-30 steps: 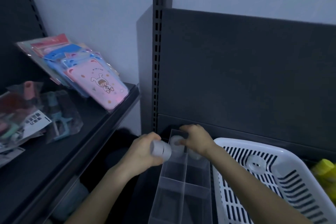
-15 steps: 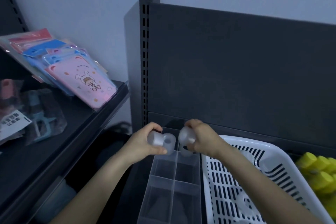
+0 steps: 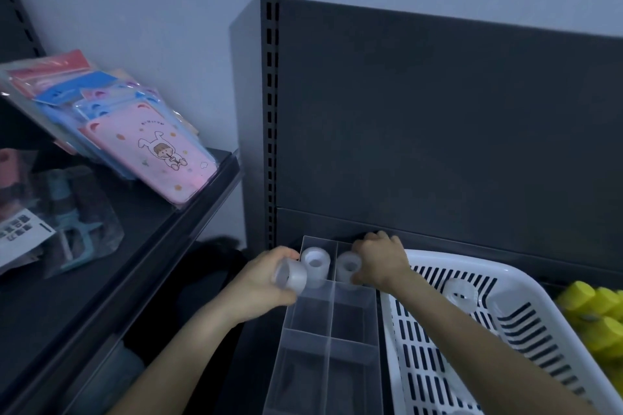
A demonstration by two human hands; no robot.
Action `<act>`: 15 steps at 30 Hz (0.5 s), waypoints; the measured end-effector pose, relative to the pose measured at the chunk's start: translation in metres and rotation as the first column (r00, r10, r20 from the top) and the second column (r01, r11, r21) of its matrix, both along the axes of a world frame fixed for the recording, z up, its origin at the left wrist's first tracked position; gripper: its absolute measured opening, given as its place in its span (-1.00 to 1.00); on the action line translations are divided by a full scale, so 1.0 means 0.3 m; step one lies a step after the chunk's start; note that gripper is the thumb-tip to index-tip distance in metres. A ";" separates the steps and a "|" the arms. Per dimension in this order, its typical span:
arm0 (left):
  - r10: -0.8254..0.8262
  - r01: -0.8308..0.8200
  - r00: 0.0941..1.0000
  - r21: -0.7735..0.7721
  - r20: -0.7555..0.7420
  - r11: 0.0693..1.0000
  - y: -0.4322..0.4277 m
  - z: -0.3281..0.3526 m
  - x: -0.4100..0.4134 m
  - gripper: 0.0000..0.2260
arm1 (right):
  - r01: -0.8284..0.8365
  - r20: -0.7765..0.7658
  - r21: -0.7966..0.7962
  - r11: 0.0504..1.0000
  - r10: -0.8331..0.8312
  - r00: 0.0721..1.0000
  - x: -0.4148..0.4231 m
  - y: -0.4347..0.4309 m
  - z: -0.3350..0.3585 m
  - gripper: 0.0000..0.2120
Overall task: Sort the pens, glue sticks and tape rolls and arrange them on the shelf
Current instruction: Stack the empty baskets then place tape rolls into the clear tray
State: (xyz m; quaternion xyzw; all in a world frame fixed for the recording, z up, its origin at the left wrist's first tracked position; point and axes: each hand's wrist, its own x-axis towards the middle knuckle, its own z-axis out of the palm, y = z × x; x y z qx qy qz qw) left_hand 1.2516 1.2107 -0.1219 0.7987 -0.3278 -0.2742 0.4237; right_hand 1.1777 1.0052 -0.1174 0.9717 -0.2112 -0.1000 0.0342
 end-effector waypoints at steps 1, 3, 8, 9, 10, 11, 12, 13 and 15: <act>0.003 -0.003 1.000 0.011 0.009 1.000 0.000 0.000 0.002 -0.55 | 0.003 -0.006 -0.015 1.000 -0.003 1.000 0.004 0.003 -0.005 -0.57; 0.013 -0.015 0.999 0.034 0.045 0.999 -0.001 -0.003 0.005 -0.57 | 0.014 -0.015 -0.022 1.000 -0.014 1.000 0.012 0.009 -0.010 -0.60; -0.096 0.055 0.960 0.159 0.265 0.986 -0.037 0.024 -0.027 -0.60 | 0.012 0.116 0.077 0.997 -0.021 0.993 -0.045 0.012 0.039 -0.51; -0.154 0.078 0.928 0.228 0.338 0.971 -0.055 0.031 -0.036 -0.58 | 0.011 0.182 0.095 0.995 -0.028 0.983 -0.074 0.011 0.051 -0.51; -0.218 0.095 0.888 0.302 0.405 0.949 -0.074 0.036 -0.045 -0.59 | 0.011 0.249 0.115 0.993 -0.039 0.968 -0.107 0.007 0.060 -0.52; -0.286 0.107 0.840 0.376 0.461 0.921 -0.093 0.039 -0.054 -0.61 | 0.009 0.308 0.139 0.990 -0.052 0.950 -0.143 0.002 0.065 -0.54; -0.352 0.113 0.790 0.445 0.502 0.888 -0.112 0.039 -0.062 -0.65 | 0.007 0.352 0.166 0.986 -0.066 0.933 -0.180 -0.002 0.069 -0.57; -0.409 0.112 0.745 0.505 0.527 0.856 -0.129 0.034 -0.067 -0.68 | 0.008 0.381 0.194 0.981 -0.082 0.921 -0.217 -0.006 0.072 -0.60; -0.476 0.097 0.692 0.583 0.543 0.807 -0.155 0.025 -0.077 -0.67 | 0.021 0.396 0.230 0.973 -0.113 0.911 -0.286 -0.012 0.076 -0.63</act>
